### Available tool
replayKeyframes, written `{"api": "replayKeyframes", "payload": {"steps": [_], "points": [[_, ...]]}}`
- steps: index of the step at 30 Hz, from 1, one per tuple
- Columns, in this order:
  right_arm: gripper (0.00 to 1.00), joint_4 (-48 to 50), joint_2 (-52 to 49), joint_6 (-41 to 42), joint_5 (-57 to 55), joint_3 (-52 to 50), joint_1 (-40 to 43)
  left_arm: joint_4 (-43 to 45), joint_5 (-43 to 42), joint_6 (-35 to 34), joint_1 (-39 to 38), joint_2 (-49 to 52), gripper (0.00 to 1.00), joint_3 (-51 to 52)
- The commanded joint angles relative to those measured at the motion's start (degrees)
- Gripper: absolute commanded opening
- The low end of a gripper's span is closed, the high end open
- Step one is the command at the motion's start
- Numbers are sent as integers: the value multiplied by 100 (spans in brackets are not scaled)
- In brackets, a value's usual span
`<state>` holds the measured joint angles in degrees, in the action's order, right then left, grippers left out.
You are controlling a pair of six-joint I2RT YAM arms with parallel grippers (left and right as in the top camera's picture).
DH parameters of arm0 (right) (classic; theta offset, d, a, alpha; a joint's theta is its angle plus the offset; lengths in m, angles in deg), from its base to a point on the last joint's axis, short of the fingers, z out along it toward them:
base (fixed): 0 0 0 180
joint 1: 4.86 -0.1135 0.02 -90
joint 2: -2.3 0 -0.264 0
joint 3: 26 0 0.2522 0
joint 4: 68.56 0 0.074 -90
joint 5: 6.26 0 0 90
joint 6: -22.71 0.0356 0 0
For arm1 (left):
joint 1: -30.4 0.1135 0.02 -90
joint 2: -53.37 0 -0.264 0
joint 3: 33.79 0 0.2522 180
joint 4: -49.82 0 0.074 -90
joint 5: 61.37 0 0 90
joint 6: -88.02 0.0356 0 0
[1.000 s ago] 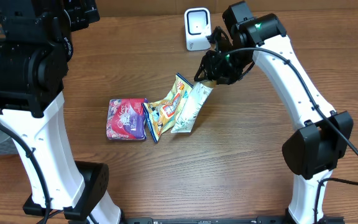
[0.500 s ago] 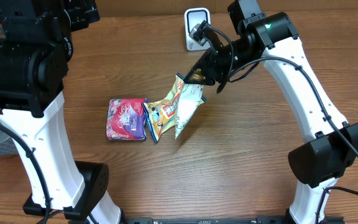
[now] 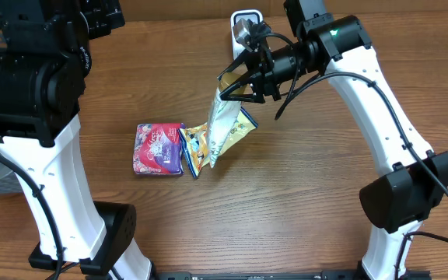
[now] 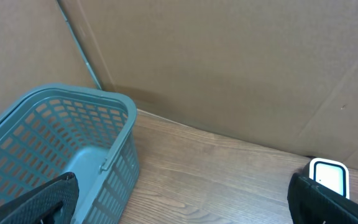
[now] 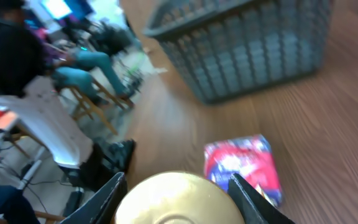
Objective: Scan the item barcode
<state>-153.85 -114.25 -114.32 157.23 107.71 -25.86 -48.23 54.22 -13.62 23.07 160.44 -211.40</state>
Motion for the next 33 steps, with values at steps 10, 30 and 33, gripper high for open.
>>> {"api": "replayKeyframes", "payload": {"steps": [10, 30, 33], "points": [[24, 1099, -501, -894, 1521, -1117, -26, 7, 72, 92, 61, 83, 100, -11], [55, 1786, -1161, -848, 1147, -1875, -20, 7, 72, 92, 61, 83, 100, -11], [64, 1655, -1185, -844, 949, -1875, 20, 7, 72, 92, 61, 83, 100, -11]]}}
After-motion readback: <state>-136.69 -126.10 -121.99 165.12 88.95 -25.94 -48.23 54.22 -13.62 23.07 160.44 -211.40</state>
